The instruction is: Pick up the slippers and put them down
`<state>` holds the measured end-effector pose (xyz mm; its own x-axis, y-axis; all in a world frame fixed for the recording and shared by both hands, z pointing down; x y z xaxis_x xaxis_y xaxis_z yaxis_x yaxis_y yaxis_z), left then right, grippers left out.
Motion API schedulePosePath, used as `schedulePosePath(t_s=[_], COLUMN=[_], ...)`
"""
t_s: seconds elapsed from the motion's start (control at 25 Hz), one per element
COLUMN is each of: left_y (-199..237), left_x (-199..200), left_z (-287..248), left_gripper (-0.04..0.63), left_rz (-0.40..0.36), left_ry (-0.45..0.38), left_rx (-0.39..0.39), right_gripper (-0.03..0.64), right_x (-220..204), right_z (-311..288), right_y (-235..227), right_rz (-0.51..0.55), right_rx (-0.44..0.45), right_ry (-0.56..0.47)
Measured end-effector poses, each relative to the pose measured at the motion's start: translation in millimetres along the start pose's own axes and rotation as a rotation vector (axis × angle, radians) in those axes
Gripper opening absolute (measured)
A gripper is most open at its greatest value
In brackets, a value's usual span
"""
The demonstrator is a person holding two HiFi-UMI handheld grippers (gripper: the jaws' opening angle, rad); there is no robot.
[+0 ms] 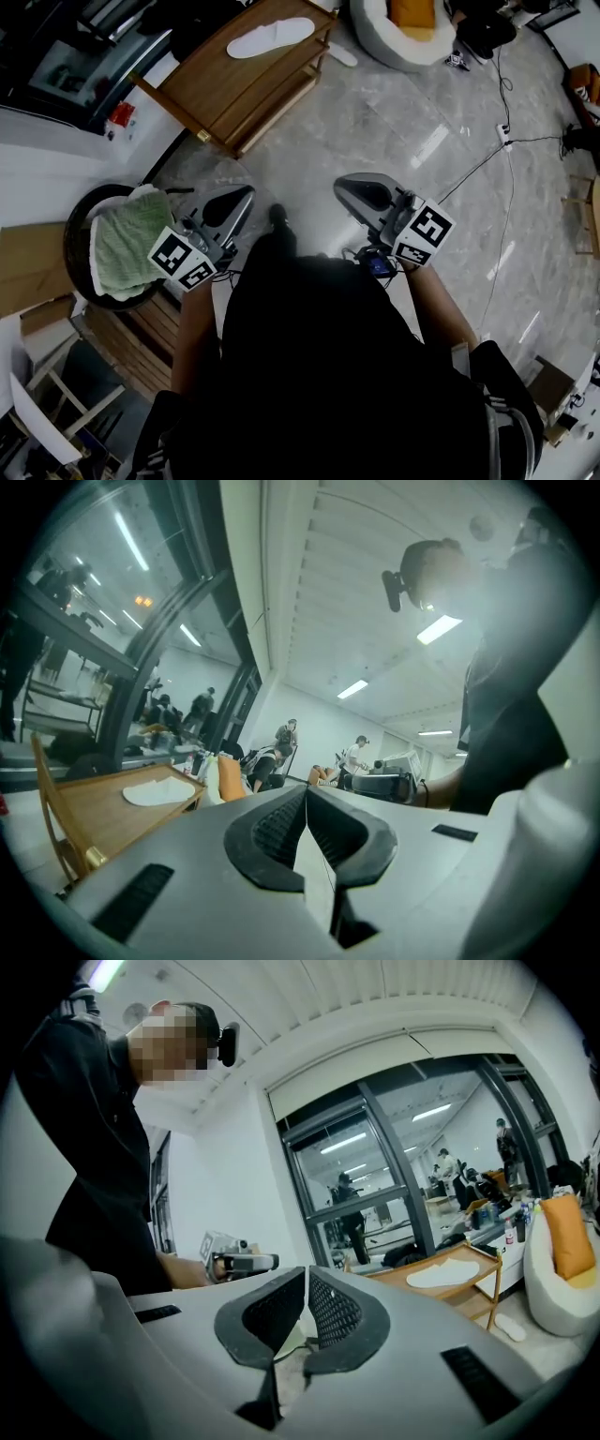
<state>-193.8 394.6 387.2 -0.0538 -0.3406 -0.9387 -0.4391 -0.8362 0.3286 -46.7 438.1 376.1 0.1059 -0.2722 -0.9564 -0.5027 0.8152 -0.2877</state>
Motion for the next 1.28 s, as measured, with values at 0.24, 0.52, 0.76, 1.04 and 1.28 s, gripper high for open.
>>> schedulePosePath(t_s=[0.24,0.52,0.76,1.04,1.28], left_y=[72,121,147,193,244], left_x=[42,44,53,71,81], left_z=[-25,-54,-104,-182,-233], left_gripper=[0.011,0.011,0.011,0.011,0.012], left_rz=[-0.004,0.029,0.028,0.062,0.126], left_ry=[-0.045,-0.017,0.004,0.055,0.131], left_rx=[-0.048,-0.099,-0.092,0.027,0.229], right_gripper=[0.026,0.026,0.026,0.026,0.026], right_x=[37,55,60,82,113], right_z=[-45,-70,-70,-67,-71], right_y=[-55,-100,-148,-253,-347], right_rz=[0.036,0.05,0.032,0.01,-0.024], right_rx=[-0.057,-0.123,-0.113,-0.022,0.123], right_ry=[0.01,0.005,-0.005,-0.017,-0.013])
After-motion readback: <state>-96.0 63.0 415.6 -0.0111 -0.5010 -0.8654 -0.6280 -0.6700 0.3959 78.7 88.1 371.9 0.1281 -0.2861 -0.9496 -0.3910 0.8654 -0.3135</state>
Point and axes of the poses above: the fingertips, and each gripper's own axes: z backward along the fingers, y to its left, x out of its top, the point moved 1 cm from there along z, backward along the fingers, and after that the axes turned 12 degrees about x, right-handed, at the moved point
